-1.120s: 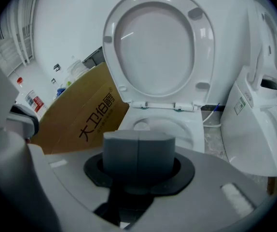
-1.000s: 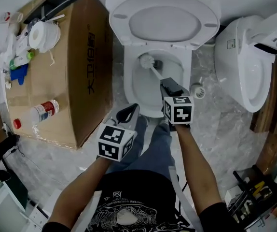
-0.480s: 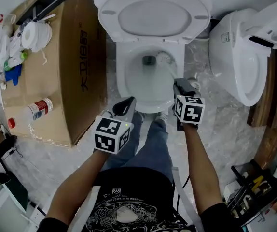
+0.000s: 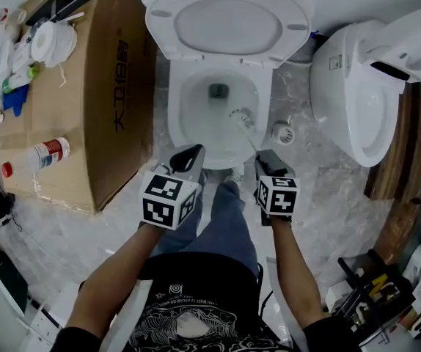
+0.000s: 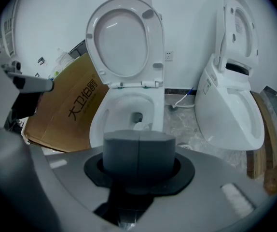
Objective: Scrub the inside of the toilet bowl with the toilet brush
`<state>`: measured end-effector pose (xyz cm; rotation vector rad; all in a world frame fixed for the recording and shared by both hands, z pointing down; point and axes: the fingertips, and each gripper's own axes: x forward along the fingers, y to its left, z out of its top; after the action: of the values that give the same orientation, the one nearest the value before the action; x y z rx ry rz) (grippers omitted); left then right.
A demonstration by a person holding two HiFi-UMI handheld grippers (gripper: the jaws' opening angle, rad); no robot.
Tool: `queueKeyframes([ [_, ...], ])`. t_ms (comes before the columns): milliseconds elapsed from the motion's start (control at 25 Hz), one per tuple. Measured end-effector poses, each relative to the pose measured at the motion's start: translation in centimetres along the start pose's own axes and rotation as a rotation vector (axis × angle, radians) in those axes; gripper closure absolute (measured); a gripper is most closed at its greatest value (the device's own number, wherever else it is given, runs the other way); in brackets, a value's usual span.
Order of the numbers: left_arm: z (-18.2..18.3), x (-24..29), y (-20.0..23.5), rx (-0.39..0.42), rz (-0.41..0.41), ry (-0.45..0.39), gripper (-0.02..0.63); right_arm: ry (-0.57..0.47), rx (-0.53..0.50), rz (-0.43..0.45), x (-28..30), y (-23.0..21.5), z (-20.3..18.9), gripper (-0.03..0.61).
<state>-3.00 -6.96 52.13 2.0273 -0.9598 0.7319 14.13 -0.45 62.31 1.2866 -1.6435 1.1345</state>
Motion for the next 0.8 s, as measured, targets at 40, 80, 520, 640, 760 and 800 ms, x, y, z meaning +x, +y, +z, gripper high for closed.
queueKeyframes([
  [40,0.0,0.0,-0.1,-0.003,0.003,-0.003,0.615,0.011,-0.004,0.010,-0.2,0.3,-0.8,0.425],
  [80,0.0,-0.1,-0.2,-0.005,0.006,-0.007,0.615,0.021,-0.009,0.021,-0.4,0.6,-1.6,0.425],
  [520,-1.3,-1.4,-0.6,-0.045,0.048,-0.031,0.615,0.063,-0.083,0.158,0.3,6.2,-3.9,0.425],
  [640,-1.8,-2.0,0.1,-0.062,0.064,-0.035,0.615,0.050,-0.112,0.198,1.3,8.5,-2.8,0.425],
  [760,-2.3,-2.7,0.9,-0.074,0.079,-0.034,0.615,0.035,-0.131,0.216,2.4,10.0,-1.1,0.425],
  [800,-2.5,-2.9,1.1,-0.079,0.082,-0.031,0.615,0.033,-0.137,0.215,2.7,10.2,-0.5,0.425],
])
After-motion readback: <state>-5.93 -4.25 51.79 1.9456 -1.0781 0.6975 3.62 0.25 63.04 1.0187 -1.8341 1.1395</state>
